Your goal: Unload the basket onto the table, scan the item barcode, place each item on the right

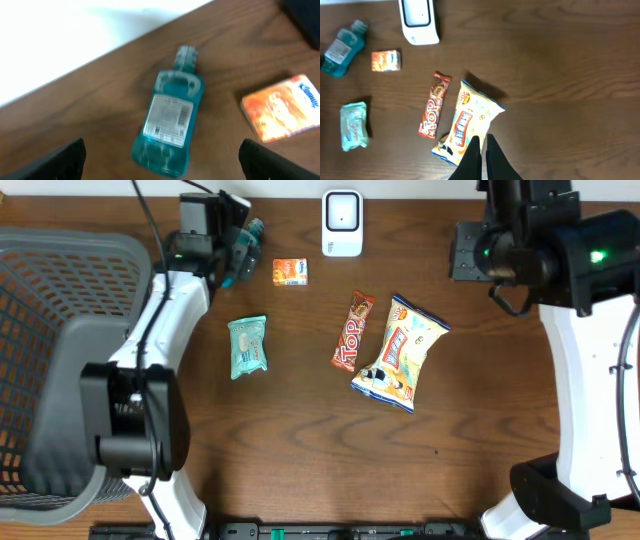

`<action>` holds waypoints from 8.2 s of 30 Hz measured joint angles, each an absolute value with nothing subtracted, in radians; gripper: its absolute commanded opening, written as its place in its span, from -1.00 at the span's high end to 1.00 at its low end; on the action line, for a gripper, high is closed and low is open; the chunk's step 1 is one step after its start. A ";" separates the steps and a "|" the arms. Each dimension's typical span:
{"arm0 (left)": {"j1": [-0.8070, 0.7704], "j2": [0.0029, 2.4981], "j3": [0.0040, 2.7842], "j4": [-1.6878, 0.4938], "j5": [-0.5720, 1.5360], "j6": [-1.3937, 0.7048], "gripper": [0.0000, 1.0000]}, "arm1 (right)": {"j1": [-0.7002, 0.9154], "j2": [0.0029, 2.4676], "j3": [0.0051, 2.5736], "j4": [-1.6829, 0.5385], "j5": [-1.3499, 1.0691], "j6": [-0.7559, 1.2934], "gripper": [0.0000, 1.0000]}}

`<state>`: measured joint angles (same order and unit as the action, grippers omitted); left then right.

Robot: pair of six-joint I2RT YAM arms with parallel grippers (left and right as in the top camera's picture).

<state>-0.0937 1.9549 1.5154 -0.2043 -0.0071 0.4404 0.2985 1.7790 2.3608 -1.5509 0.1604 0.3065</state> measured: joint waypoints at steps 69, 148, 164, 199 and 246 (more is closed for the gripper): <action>-0.094 1.666 1.506 -0.536 0.151 0.307 -0.18 | 0.319 1.780 2.064 -1.456 0.146 0.375 0.90; -0.279 1.129 1.479 -0.753 -0.187 -0.104 -0.96 | 0.321 2.057 2.026 -1.554 -0.107 0.708 -0.66; -0.263 1.117 1.479 -0.864 -0.187 -0.108 -0.96 | 0.460 2.307 2.026 -1.515 -0.085 1.008 -0.49; -0.263 1.117 1.479 -0.883 -0.187 -0.109 -0.95 | 0.462 2.477 2.048 -1.612 -0.036 1.081 -0.61; -0.263 1.118 1.479 -0.888 -0.187 -0.109 -0.96 | 0.533 2.496 2.191 -1.497 -0.029 1.108 0.70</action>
<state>-0.2634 1.1175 1.4788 -0.8883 -0.1867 -0.1085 0.5335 2.4962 2.1910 -1.4971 -0.0288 1.1076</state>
